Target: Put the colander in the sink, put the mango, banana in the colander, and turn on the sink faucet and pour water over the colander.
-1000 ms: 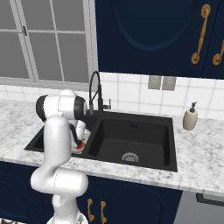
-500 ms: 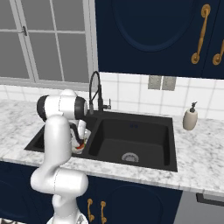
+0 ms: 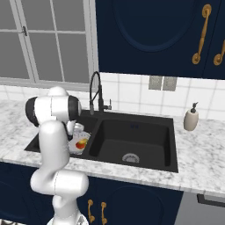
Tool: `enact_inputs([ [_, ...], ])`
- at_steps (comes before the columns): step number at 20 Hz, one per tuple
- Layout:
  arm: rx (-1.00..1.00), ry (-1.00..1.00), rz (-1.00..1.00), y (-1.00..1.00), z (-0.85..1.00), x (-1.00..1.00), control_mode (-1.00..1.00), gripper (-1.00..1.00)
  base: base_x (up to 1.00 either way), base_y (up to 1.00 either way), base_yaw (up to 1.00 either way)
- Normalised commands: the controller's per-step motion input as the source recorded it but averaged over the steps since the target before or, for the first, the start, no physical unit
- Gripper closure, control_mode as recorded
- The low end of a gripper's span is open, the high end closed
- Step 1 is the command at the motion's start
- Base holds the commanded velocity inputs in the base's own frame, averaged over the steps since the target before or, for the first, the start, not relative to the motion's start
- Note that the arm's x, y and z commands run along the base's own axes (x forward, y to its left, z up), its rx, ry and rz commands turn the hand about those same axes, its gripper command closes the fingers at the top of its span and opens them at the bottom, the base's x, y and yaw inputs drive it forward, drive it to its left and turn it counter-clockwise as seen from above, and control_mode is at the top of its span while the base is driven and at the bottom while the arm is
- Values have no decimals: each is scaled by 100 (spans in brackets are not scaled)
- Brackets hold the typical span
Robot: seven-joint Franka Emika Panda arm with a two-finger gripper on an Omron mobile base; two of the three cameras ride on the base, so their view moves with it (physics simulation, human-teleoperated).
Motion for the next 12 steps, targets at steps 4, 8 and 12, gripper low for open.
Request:
enact_inputs([
  [4,12,-18,-20,33,99,-3,-100,-100,0,0,0],
  [8,14,-12,-23,33,100,-20,-100,-100,0,0,0],
  [12,17,-8,-21,14,100,-40,-100,-100,0,0,0],
])
